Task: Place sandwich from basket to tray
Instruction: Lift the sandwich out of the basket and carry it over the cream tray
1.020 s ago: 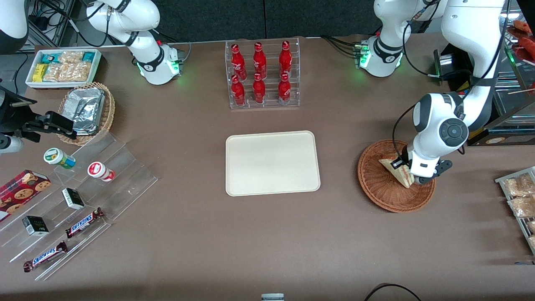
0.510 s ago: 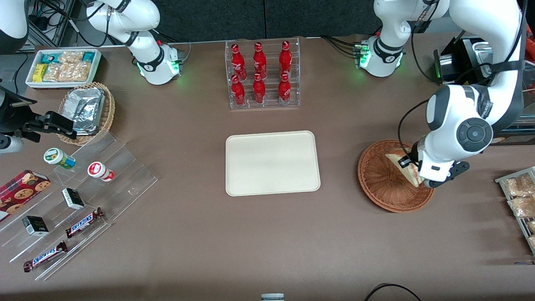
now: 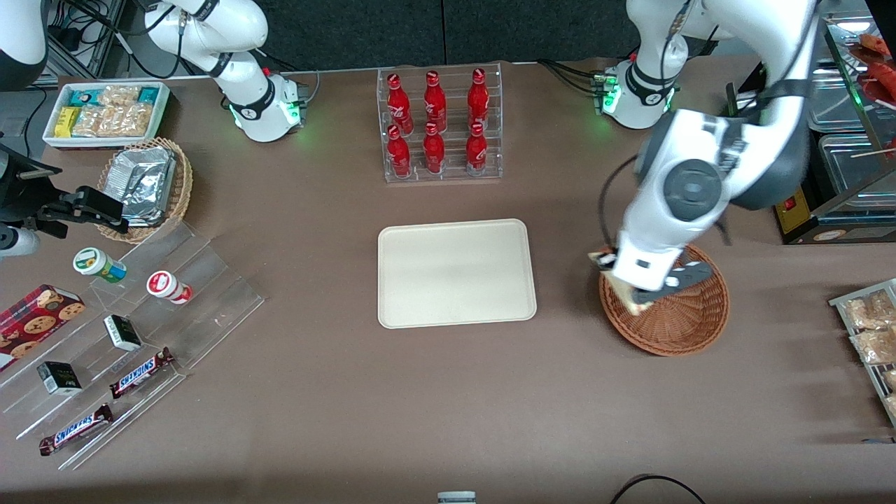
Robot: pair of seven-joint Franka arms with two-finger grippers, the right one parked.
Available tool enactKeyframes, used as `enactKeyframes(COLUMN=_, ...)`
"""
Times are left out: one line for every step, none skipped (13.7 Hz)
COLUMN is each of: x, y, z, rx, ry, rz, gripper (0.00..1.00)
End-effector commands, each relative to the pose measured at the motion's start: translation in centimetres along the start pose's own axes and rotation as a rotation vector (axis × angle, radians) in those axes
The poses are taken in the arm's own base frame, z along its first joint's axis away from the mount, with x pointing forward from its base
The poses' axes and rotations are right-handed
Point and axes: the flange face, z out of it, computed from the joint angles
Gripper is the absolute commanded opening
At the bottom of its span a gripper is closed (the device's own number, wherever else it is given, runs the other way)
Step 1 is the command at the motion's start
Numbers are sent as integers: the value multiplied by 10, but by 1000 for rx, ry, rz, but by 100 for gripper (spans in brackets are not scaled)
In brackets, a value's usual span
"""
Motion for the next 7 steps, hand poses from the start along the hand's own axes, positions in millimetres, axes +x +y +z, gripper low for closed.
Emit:
enactKeyframes(x=-16, y=57, z=12, rx=23, ry=1, rz=12, gripper=8)
enactKeyframes(x=-25, y=76, z=19, rx=27, ry=3, rz=30, gripper=8)
enactKeyframes(x=-38, y=103, z=25, rx=27, ry=8, rz=55, gripper=8)
enactKeyframes(x=-50, y=127, z=31, rx=22, ry=10, rz=65, gripper=8)
enactKeyframes(x=-60, y=145, z=37, rx=20, ry=6, rz=65, gripper=8)
enactKeyframes(x=-71, y=163, z=47, rx=20, ry=-2, rz=75, gripper=8)
enactKeyframes(x=-85, y=181, z=53, rx=13, ry=-8, rz=95, gripper=8)
